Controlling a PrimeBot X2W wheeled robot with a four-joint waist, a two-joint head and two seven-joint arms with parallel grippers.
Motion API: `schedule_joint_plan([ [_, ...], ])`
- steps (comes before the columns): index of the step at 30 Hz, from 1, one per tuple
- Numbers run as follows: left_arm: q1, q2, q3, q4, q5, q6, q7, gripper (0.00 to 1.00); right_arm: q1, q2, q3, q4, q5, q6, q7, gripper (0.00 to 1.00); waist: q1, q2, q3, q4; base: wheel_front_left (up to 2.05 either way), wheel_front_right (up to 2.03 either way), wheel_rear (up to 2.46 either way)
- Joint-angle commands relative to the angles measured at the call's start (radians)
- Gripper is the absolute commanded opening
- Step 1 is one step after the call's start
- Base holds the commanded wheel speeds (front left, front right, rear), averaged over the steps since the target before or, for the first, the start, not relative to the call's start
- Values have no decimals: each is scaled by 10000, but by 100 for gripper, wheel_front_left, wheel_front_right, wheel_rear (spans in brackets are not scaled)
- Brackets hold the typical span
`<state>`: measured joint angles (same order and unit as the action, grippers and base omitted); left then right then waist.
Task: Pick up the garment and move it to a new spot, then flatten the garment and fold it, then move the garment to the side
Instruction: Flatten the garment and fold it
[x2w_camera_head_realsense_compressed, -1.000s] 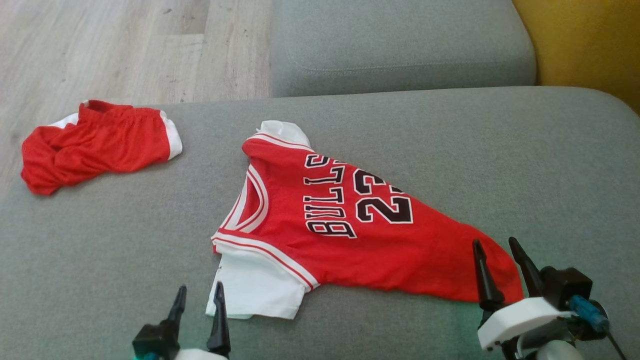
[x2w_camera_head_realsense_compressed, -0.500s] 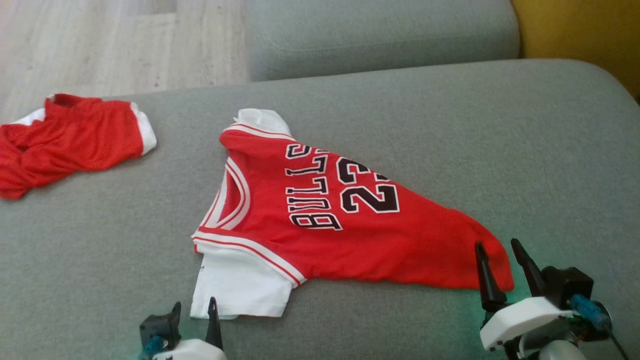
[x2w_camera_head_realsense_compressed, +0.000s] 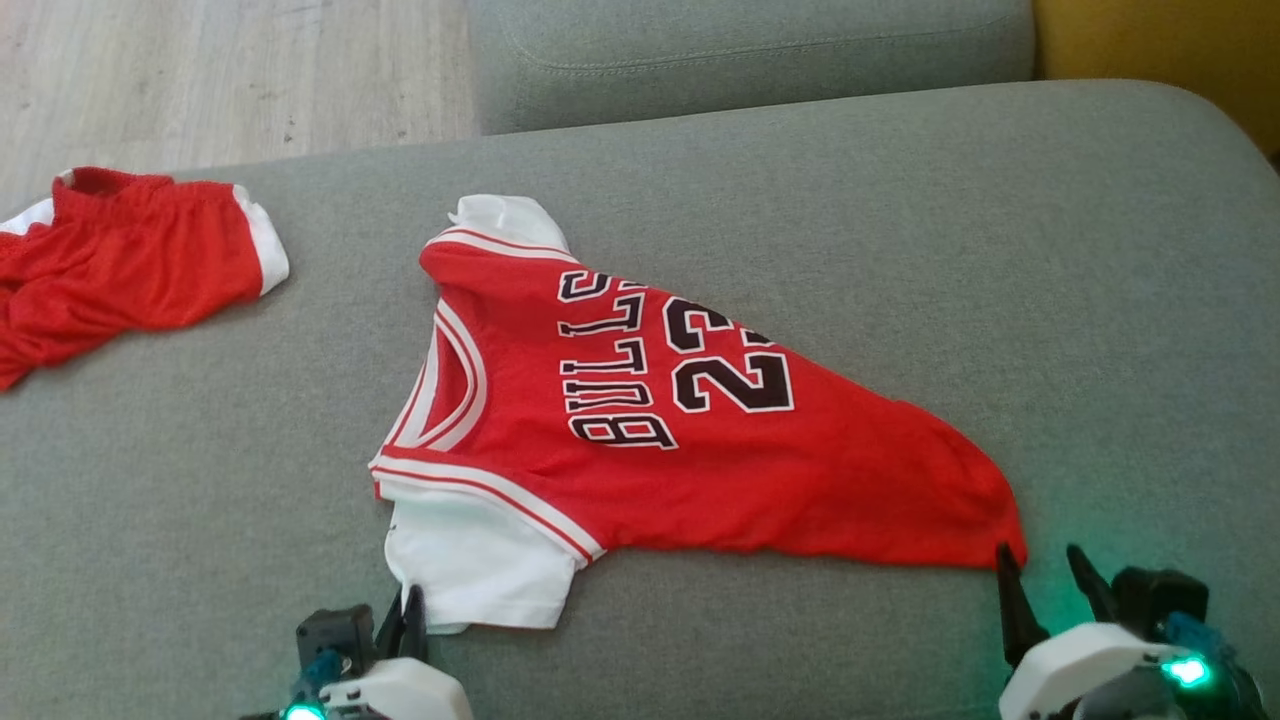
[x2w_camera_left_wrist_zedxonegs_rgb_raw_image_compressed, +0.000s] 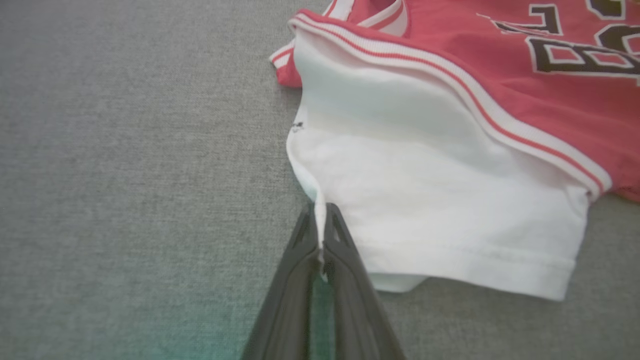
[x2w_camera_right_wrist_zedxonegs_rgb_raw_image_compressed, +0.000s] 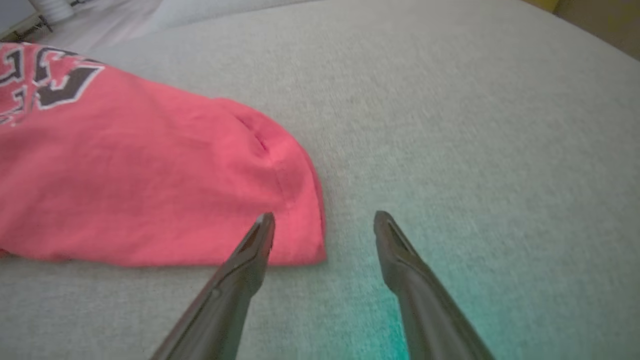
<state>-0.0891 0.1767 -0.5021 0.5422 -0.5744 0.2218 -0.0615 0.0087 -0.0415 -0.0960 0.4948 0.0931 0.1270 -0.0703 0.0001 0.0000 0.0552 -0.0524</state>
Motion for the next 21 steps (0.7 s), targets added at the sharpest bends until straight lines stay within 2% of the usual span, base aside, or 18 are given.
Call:
schedule_joint_plan([
  [1, -272, 31, 167, -30, -62, -15, 35, 0, -485, -87, 188, -129, -100, 37, -36, 100, -1, 0, -8, 27, 0, 0, 0],
  [5, -277, 35, 138, -114, -45, -106, -231, 0, -817, -87, 284, 764, 102, 37, 20, 100, -1, 0, -38, 126, 0, 0, 0],
  [6, -273, 40, 132, -148, -47, -140, -294, 0, -894, -87, 315, 969, 115, 37, 22, 91, -1, 0, -55, 162, 0, 0, 0],
  [7, -268, 47, 130, -190, -51, -165, -353, 0, -969, -87, 334, 1136, 132, 37, -21, 70, -1, 0, -72, 195, 0, 0, 0],
  [8, -261, 57, 128, -240, -50, -188, -415, 0, -1041, -87, 378, 1291, 178, 37, -52, 45, -1, 0, -89, 222, 0, 0, 0],
  [9, -246, 67, 128, -290, -59, -210, -463, 0, -1109, -87, 456, 1430, 263, 37, -71, 32, -1, 0, -108, 243, 0, 0, 0],
  [11, -202, 92, 116, -389, -82, -262, -512, 0, -1227, -87, 608, 1649, 501, 37, -148, 0, -1, 0, -144, 269, 0, 0, 0],
  [16, -106, 170, 118, -815, -88, -275, -686, 0, -1497, -87, 1002, 1857, 919, 37, -526, 0, -1, 0, -205, 290, 0, 0, 0],
  [21, -23, 287, 204, -1579, -110, -193, -824, 0, -1774, -87, 1372, 1454, 1463, 37, -895, 0, -1, 0, -276, 246, 0, 0, 0],
])
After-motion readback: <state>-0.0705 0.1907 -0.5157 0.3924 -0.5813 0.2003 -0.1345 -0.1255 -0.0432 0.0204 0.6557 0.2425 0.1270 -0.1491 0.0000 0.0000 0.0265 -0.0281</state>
